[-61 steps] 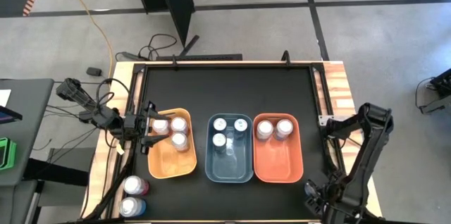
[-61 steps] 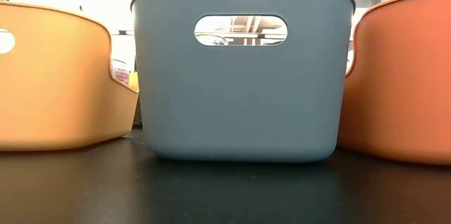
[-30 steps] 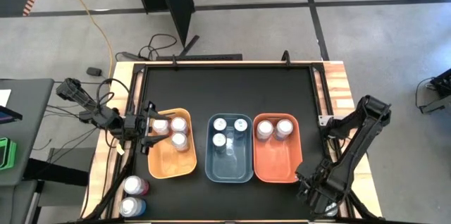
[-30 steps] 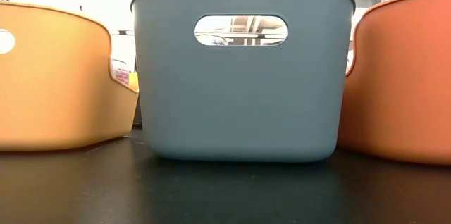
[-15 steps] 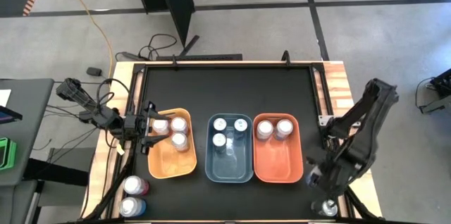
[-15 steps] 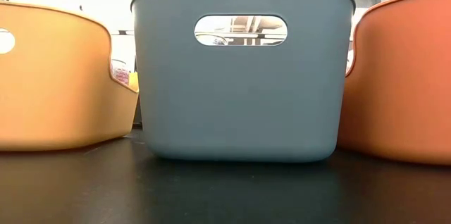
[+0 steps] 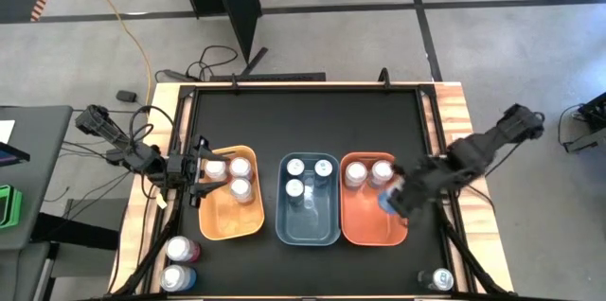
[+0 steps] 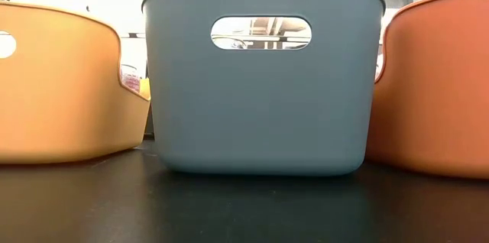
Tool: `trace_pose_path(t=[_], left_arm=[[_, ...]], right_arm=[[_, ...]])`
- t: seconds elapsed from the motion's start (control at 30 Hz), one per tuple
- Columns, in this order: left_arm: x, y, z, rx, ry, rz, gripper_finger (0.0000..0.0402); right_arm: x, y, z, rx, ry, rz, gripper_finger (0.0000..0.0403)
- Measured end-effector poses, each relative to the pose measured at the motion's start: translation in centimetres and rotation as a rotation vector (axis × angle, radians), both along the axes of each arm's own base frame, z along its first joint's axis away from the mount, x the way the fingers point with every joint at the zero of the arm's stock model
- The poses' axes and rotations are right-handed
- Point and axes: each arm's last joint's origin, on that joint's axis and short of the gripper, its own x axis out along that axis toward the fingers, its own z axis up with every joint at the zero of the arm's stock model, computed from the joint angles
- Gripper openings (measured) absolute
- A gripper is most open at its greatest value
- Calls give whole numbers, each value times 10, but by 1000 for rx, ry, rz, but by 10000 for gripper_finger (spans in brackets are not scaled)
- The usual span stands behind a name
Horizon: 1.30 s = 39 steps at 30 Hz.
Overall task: Sort soda cans
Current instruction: Put the top blue-white soda can into the orange bin
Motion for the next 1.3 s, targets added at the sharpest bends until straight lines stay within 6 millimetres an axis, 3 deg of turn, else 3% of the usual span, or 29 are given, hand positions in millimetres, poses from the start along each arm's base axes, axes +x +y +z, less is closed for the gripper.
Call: trace_pose_path(t=[0.23, 0.53, 0.83, 1.13, 1.3], left_arm=[[0, 0, 0, 1, 0, 0, 277], [0, 0, -2, 2, 19, -4, 277], [0, -1, -2, -1, 16, -18, 277], [0, -1, -1, -3, 12, -18, 277], [0, -1, -1, -3, 13, -18, 277]], right_arm=[[50, -7, -32, -119, 122, 35, 307], [78, 15, -86, -217, 385, 11, 307], [71, 26, -123, -268, 482, -161, 307], [69, 19, -136, -251, 477, -273, 307], [70, 17, -137, -248, 476, -274, 355]])
